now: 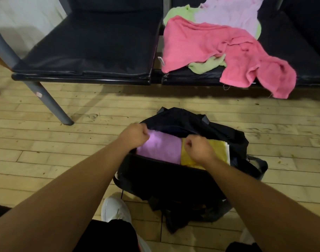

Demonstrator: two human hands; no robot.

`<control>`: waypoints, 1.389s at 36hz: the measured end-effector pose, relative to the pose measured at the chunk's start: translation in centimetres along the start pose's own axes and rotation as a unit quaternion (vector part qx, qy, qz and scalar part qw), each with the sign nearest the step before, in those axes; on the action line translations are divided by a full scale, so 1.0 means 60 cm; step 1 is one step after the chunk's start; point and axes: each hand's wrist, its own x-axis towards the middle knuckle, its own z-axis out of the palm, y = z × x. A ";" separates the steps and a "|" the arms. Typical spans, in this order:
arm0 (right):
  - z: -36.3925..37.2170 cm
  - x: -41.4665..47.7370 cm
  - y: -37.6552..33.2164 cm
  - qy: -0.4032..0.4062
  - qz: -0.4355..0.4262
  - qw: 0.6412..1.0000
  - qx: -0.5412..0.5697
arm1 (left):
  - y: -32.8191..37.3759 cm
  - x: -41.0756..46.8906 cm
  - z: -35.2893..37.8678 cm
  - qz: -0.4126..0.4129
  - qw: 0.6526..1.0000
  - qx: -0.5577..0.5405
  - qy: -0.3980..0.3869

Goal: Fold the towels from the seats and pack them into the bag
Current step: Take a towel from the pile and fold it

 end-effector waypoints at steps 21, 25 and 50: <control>-0.448 0.148 -0.004 0.194 0.030 0.973 -0.123 | 0.298 0.188 -0.202 0.171 0.969 -0.059 0.170; -0.419 0.178 0.026 0.105 0.117 0.963 -0.220 | 0.282 0.245 -0.186 0.100 0.986 0.050 0.126; -0.578 0.028 -0.107 0.476 -0.047 0.868 0.135 | 0.412 0.057 -0.423 0.302 0.857 -0.231 0.349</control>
